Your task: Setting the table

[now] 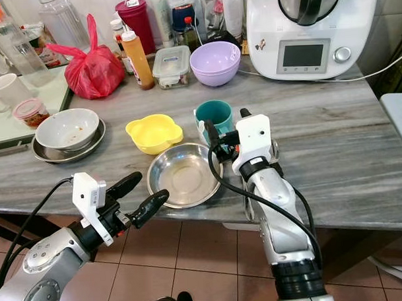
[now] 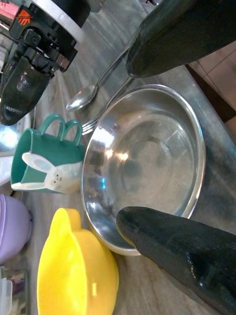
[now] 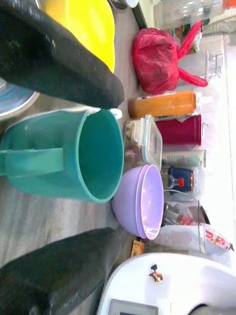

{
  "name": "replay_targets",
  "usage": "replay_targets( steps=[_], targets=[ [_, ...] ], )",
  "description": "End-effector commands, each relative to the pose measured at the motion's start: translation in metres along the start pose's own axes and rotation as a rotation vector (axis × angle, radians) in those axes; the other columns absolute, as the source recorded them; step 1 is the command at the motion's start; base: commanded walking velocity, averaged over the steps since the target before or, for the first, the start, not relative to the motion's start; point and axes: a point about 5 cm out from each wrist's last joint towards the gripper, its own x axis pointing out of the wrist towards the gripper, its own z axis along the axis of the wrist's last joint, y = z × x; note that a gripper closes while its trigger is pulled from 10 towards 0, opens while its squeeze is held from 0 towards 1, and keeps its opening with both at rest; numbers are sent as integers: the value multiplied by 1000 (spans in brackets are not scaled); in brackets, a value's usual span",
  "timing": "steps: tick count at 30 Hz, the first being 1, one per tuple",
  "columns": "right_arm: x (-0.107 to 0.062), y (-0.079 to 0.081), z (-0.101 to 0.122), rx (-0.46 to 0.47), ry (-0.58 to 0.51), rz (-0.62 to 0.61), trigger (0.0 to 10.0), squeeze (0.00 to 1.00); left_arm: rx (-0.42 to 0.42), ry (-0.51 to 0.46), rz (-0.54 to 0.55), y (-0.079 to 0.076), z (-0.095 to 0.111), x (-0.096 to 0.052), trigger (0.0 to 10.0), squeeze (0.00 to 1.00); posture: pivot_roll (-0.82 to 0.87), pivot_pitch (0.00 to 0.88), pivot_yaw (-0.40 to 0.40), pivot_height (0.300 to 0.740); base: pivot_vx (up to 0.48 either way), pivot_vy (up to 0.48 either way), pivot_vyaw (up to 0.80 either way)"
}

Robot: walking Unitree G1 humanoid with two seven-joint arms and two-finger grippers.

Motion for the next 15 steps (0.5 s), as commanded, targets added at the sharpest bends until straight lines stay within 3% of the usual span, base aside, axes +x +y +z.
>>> replay_targets(
  steps=[1,10,15],
  targets=[
    [-3,7,6,-1,-15,20,10000,1000,13,4,-2,2,3,-3,10000,0,-97,100,172,740,0,0,0],
    [-13,7,10,7,-4,-22,10000,1000,36,-34,84,13,7,-3,10000,0,-105,95,171,740,0,0,0],
    [-15,10,11,0,1,-16,10000,1000,125,-33,234,26,12,-1,10000,0,-105,93,169,740,0,0,0]
  ],
)
